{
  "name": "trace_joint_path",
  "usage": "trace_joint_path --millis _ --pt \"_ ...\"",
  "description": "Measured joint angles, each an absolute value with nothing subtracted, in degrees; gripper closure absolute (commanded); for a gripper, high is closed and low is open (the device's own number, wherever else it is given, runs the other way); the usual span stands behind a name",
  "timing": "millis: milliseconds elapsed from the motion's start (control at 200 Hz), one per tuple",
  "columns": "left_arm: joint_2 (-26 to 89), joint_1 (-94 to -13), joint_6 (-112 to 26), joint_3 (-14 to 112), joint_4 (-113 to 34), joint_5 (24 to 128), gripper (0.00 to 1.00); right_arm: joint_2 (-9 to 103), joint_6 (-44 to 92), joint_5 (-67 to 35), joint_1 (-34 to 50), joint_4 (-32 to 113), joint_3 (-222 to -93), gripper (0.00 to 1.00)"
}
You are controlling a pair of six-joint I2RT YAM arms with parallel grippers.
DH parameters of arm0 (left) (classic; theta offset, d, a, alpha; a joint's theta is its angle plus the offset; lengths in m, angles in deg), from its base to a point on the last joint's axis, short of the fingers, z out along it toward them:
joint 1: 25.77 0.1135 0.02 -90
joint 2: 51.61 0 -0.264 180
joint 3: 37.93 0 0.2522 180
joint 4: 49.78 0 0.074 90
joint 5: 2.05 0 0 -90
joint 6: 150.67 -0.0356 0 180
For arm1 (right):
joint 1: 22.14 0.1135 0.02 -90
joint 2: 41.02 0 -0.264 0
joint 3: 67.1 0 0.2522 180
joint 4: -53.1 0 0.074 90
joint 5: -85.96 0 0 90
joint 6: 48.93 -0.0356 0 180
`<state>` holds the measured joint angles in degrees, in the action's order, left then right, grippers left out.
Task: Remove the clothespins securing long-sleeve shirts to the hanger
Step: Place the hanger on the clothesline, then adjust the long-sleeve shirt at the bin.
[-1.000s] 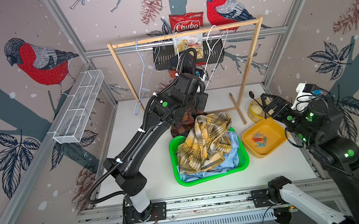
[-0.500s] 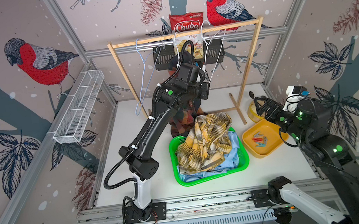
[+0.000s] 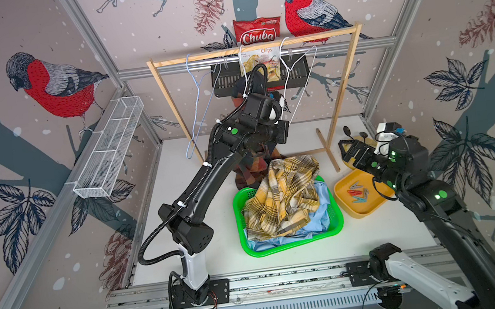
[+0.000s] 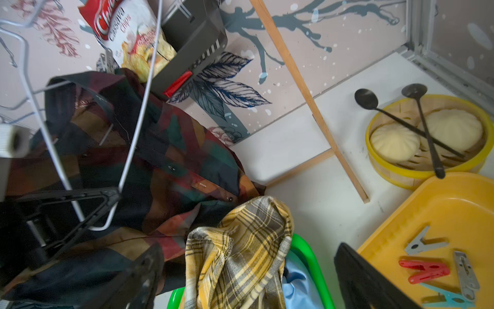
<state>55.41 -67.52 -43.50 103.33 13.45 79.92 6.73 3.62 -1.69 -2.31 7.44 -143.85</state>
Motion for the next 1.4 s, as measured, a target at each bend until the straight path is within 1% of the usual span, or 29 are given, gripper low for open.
trace_joint_path --millis 185,220,330,435,510,645,805,946,1061,1126,1191,1211,1256,1281,1326,1356,1401 --pt "52.9 -67.9 -44.5 100.3 12.2 79.0 0.4 8.1 3.4 -3.0 -2.3 10.7 -140.1 0.0" --pt "52.6 -68.0 -44.6 100.3 12.1 79.0 0.34 8.6 3.2 -3.2 -2.3 11.6 -139.5 0.0" --pt "49.8 -68.6 -46.1 98.9 10.8 79.2 0.21 10.5 3.2 -4.0 -2.3 14.2 -137.0 0.0" --pt "44.6 -69.2 -47.4 94.3 8.1 80.3 0.13 13.1 3.2 -4.4 -2.3 17.4 -134.4 0.0" --pt "40.3 -69.6 -47.6 89.8 6.3 80.6 0.09 15.8 3.2 -4.7 -2.4 19.8 -133.1 0.0" --pt "32.7 -69.7 -48.7 82.2 3.7 80.9 0.09 23.2 3.3 -7.0 -3.2 25.4 -132.2 0.0" --pt "23.0 -69.8 -49.9 71.9 1.7 80.6 0.11 36.0 3.7 -11.1 -4.8 30.3 -134.1 0.0" --pt "14.2 -69.8 -50.1 61.1 1.7 80.9 0.09 44.0 3.7 -14.9 -4.5 34.8 -135.0 0.01" --pt "9.8 -69.6 -49.9 54.5 2.1 82.2 0.09 47.5 3.3 -19.0 -3.8 38.5 -134.9 0.15" --pt "8.2 -69.5 -49.4 51.4 2.2 82.4 0.09 48.1 3.1 -22.2 -3.0 41.4 -134.4 0.28" --pt "7.2 -69.4 -48.9 48.8 2.4 82.8 0.09 48.1 1.8 -25.4 -2.2 44.0 -133.7 0.46" --pt "7.1 -69.4 -48.8 48.2 2.4 83.0 0.09 48.1 1.9 -26.3 -2.1 44.9 -133.5 0.53" --pt "7.0 -69.3 -48.6 47.3 2.5 83.7 0.09 47.8 1.7 -28.6 -1.6 46.5 -133.0 0.73" --pt "7.2 -69.2 -48.6 46.9 2.5 84.1 0.09 47.5 1.4 -29.5 -1.3 46.9 -132.7 0.83" --pt "7.8 -69.1 -48.5 46.6 2.6 85.3 0.09 46.1 0.5 -30.8 -0.4 47.1 -132.3 0.93" --pt "8.3 -69.0 -48.4 46.5 2.6 85.9 0.09 44.9 0.6 -31.2 0.3 46.9 -132.3 0.97" --pt "8.9 -68.9 -48.3 46.3 2.6 86.9 0.09 42.4 0.7 -31.4 1.8 46.3 -132.4 1.0"
